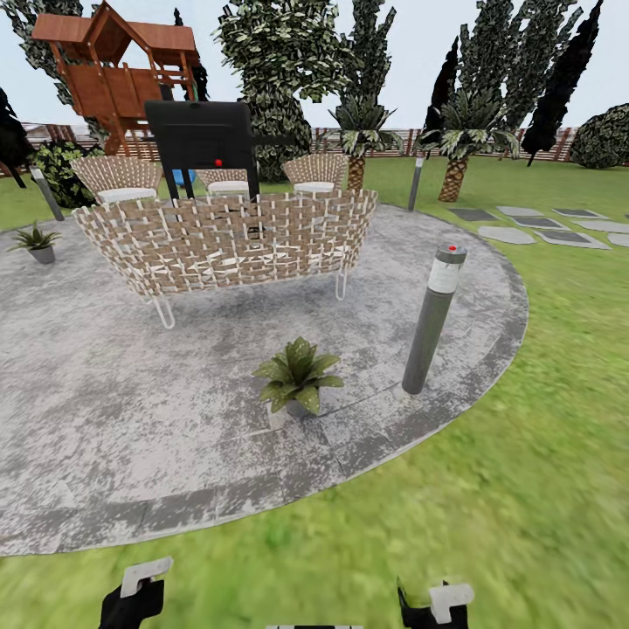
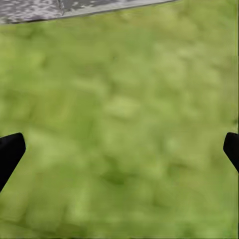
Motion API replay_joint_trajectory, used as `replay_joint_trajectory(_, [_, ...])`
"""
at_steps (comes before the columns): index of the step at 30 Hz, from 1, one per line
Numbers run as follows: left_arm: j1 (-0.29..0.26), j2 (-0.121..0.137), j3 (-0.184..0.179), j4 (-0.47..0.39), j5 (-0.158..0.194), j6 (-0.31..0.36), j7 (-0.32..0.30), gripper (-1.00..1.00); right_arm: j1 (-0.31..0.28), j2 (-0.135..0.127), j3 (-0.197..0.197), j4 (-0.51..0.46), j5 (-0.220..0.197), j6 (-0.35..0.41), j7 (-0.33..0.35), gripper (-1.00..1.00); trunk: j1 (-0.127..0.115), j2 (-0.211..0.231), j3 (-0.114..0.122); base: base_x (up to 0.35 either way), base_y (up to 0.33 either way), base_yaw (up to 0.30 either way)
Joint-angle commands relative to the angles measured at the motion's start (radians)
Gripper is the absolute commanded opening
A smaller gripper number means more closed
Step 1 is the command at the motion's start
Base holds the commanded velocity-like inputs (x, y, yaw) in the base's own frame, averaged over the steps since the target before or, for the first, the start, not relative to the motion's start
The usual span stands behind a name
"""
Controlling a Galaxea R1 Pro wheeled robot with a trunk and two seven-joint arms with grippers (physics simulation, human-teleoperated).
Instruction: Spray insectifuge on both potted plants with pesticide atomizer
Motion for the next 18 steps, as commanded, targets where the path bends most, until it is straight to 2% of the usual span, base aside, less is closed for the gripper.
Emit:
replay_joint_trajectory(1, [-0.001, 0.0, 0.008, 0.001, -0.009, -0.004, -0.001, -1.0, 0.022, 0.0, -0.003, 0.002, 0.01, -0.001, -0.008, 1.0, 0.0, 0.0, -0.001, 0.0, 0.0, 0.0])
replay_joint_trajectory(5, [-0.001, 0.0, 0.008, 0.0, -0.011, -0.004, -0.001, -1.0, 0.07, 0.0, -0.003, 0.004, 0.01, -0.001, -0.008, 1.0, 0.0, 0.0, -0.001, 0.0, 0.0, 0.0])
replay_joint_trajectory(18, [-0.001, -0.001, 0.006, 0.0, -0.012, -0.005, -0.001, -1.0, 0.076, 0.0, -0.003, 0.004, 0.01, -0.001, -0.008, 1.0, 0.0, 0.0, -0.001, 0.0, 0.0, 0.0])
